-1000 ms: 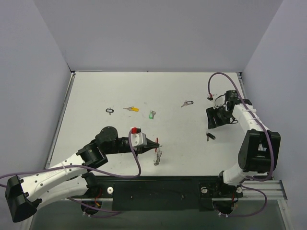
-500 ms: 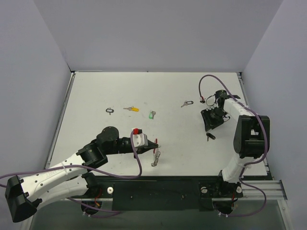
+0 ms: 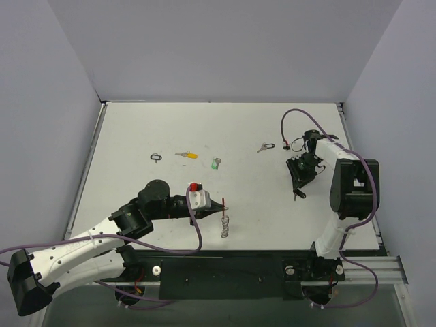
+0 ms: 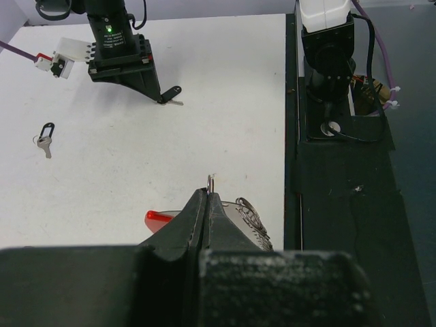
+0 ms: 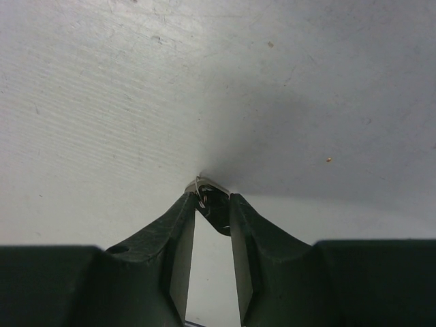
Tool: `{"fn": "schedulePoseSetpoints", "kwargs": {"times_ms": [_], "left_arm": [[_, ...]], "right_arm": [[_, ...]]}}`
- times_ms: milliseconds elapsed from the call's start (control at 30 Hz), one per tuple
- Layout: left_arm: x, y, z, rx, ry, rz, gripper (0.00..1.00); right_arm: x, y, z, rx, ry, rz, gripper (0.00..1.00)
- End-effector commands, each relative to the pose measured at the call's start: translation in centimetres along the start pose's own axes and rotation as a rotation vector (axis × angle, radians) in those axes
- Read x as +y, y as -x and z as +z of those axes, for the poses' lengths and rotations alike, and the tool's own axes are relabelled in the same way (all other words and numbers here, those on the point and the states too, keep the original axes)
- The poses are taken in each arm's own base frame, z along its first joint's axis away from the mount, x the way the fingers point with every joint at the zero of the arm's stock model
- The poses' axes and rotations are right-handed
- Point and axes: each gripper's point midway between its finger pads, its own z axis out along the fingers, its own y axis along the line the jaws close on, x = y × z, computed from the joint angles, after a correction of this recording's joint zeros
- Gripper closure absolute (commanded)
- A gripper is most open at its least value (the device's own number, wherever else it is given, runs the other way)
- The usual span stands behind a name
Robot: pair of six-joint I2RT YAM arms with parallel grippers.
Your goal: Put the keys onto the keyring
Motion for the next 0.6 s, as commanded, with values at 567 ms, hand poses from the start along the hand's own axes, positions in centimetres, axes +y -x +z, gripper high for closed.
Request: {"fn": "schedulePoseSetpoints", "kwargs": {"times_ms": [567], "left_arm": [[0.52,2.12,0.03,-0.051,0.009,0.041,1.00]], "right_arm": [[0.46,-0.09,-0.27,0.068,-0.020,-0.024,0.83]]}}
